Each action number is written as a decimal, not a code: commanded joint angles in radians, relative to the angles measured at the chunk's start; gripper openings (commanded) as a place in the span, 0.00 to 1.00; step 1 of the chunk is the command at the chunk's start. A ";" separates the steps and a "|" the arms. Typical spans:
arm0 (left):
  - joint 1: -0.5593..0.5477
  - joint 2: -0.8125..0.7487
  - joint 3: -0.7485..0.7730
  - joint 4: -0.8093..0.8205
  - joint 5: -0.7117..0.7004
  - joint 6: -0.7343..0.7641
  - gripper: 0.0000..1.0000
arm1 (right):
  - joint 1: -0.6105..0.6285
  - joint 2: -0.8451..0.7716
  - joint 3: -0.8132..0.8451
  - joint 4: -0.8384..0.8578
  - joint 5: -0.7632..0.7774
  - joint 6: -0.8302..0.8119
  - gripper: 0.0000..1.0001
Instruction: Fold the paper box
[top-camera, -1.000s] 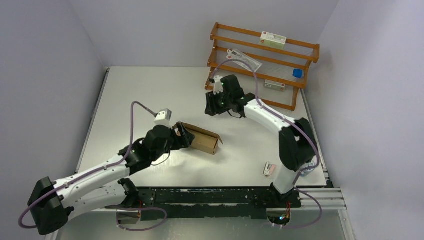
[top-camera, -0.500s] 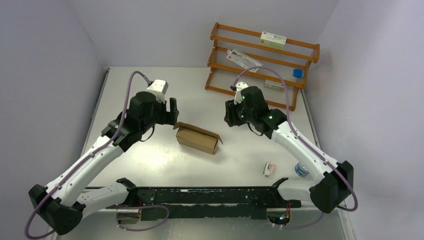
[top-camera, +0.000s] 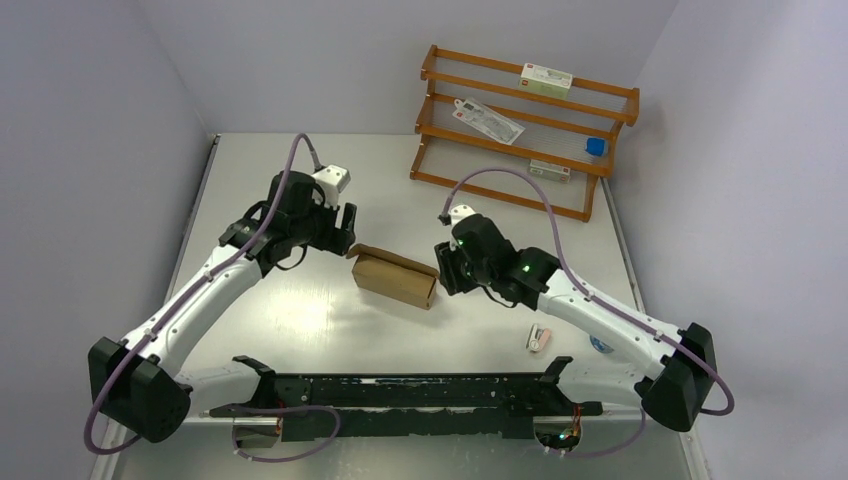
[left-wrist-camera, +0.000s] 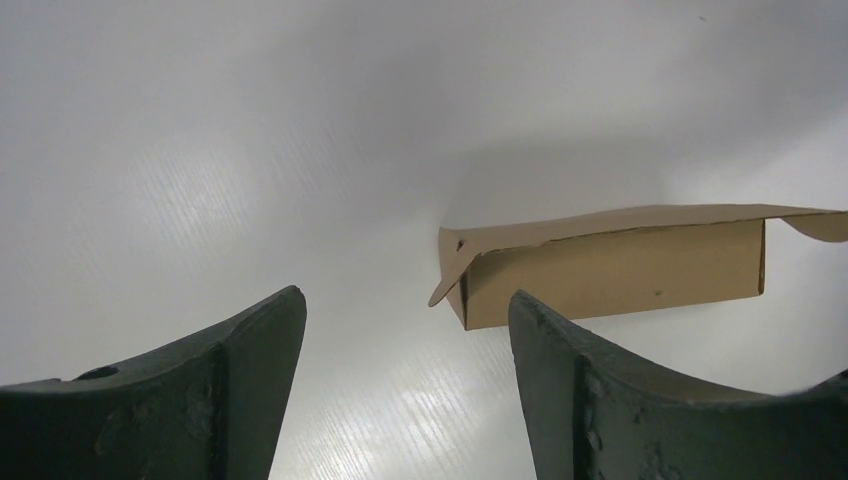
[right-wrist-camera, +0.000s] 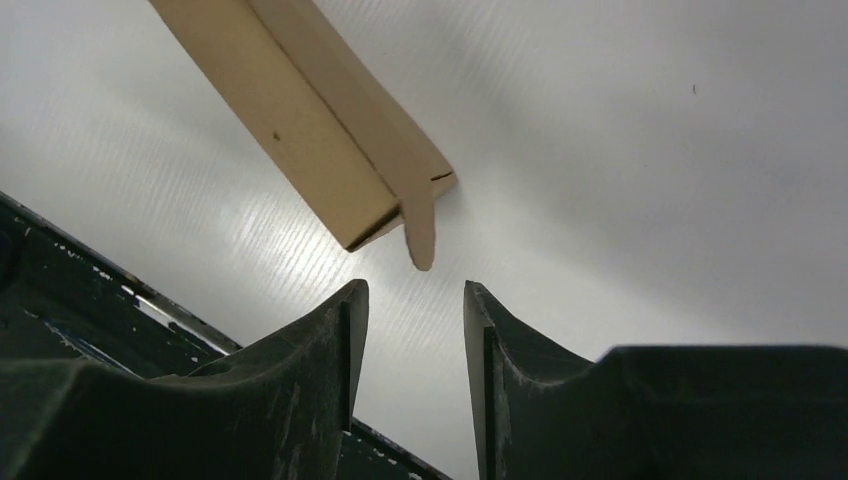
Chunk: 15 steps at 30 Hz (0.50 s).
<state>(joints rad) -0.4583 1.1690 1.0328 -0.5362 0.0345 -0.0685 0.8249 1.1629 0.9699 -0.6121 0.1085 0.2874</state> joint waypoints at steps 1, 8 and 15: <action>0.020 0.009 -0.020 0.000 0.097 0.049 0.78 | 0.042 0.005 -0.012 0.013 0.070 0.044 0.43; 0.026 0.035 -0.036 -0.007 0.109 0.094 0.76 | 0.075 0.073 0.002 0.035 0.088 0.044 0.41; 0.026 0.070 -0.035 -0.008 0.104 0.108 0.73 | 0.092 0.122 0.014 0.061 0.115 0.045 0.37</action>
<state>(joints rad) -0.4419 1.2259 1.0042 -0.5365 0.1040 0.0109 0.9073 1.2709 0.9699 -0.5812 0.1825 0.3187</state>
